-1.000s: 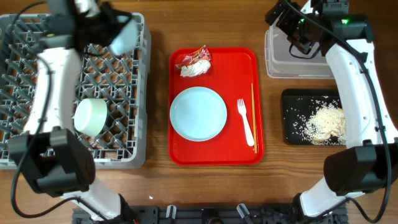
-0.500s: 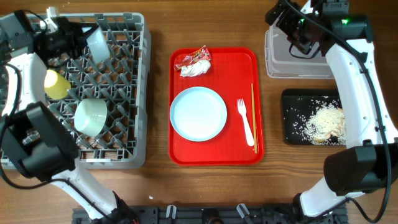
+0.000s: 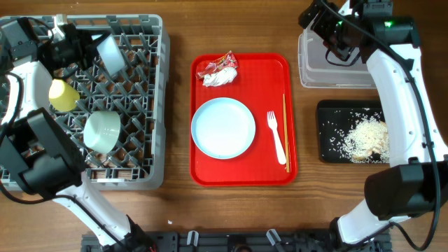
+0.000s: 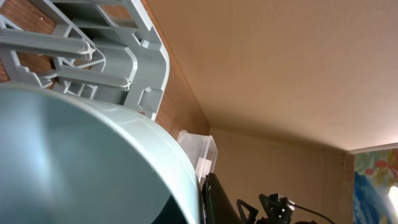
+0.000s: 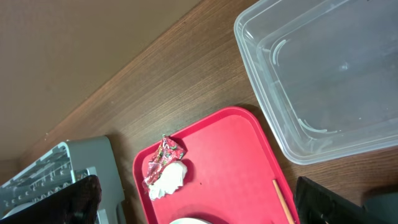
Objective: Sort waste into correct bins and load items into the dishwasher rack
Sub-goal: 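Carry the small blue bowl with the left gripper into the rack, then adjust the blue bowl in the rack with the left gripper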
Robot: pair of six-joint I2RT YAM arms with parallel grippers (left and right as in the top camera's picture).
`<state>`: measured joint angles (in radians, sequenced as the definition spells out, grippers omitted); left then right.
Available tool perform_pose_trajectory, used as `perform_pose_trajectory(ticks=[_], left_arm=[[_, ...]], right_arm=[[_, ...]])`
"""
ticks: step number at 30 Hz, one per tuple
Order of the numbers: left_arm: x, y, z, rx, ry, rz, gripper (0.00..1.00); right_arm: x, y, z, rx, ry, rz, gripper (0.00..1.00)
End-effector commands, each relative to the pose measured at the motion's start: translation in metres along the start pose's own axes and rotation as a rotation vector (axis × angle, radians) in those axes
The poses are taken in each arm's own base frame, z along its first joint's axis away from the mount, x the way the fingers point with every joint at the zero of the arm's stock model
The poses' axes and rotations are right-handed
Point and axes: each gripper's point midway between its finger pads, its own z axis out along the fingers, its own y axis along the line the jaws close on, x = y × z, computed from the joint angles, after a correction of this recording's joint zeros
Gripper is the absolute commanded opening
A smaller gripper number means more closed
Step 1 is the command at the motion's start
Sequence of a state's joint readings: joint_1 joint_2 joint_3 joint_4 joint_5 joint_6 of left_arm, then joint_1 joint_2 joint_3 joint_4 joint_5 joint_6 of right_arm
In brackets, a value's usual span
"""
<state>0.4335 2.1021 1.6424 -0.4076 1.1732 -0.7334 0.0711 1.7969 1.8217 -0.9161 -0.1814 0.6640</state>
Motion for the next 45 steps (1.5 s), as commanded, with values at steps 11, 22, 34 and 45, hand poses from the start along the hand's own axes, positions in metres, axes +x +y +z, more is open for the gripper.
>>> perform_pose_trajectory(ticks=[11, 22, 34, 45], left_arm=[[-0.013, 0.032, -0.027, -0.041, -0.043, -0.069, 0.61], [-0.021, 0.007, -0.112, -0.242, -0.316, 0.006, 0.88], [0.017, -0.028, -0.109, -0.705, -0.480, 0.340, 0.18], [-0.014, 0.032, -0.058, -1.176, -0.589, 0.492, 0.04]], right_arm=[[0.001, -0.004, 0.006, 0.018, 0.004, -0.005, 1.00], [0.001, -0.004, 0.006, 0.018, 0.004, -0.005, 1.00], [0.001, -0.004, 0.006, 0.018, 0.004, -0.005, 1.00], [0.001, -0.004, 0.006, 0.018, 0.004, -0.005, 1.00]])
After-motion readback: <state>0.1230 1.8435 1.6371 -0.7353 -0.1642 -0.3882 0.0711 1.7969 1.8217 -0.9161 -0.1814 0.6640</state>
